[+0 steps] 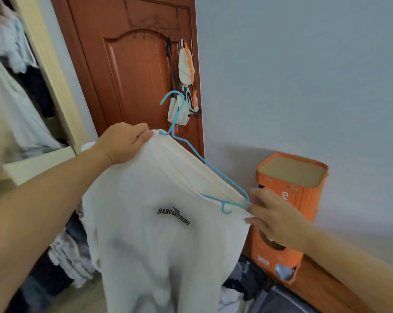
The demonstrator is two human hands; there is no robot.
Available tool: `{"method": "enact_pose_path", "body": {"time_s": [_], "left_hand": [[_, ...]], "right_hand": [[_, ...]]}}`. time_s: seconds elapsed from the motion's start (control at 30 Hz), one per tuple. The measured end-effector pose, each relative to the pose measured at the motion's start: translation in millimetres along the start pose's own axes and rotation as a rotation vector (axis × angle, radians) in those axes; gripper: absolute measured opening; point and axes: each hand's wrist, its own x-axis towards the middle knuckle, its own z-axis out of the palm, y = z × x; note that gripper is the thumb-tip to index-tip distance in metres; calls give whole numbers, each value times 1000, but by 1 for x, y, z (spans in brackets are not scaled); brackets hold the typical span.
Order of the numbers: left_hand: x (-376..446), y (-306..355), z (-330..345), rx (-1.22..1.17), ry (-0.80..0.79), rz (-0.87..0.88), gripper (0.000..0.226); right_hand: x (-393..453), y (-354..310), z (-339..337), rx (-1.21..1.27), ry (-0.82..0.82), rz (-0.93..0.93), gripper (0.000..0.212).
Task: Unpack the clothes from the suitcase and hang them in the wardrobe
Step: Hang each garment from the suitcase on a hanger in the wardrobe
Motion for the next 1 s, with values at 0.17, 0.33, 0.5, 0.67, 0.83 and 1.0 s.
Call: {"method": "enact_pose_path", "body": {"time_s": [0.17,0.33,0.5,0.67,0.83,1.0], "left_hand": [[-40,-36,7,199,-102,-230,36],[-45,-34,8,324,-13,-301,38],[-23,-10,15,-91,268,-453,43],[-27,-19,16,-2,222,-346,39],[-30,-20,21,226,198,-15,47],[-20,6,34,346,180,228,47]], "right_hand": [[32,-24,-35,139,-52,-66,22],[49,-17,-47,338,-57,-28,18],[50,-3,-12,357,-54,80,11],[39,28,-18,376,108,242,40],[27,39,-49,264,14,90,47],[47,36,-58,174,87,124,25]]}}
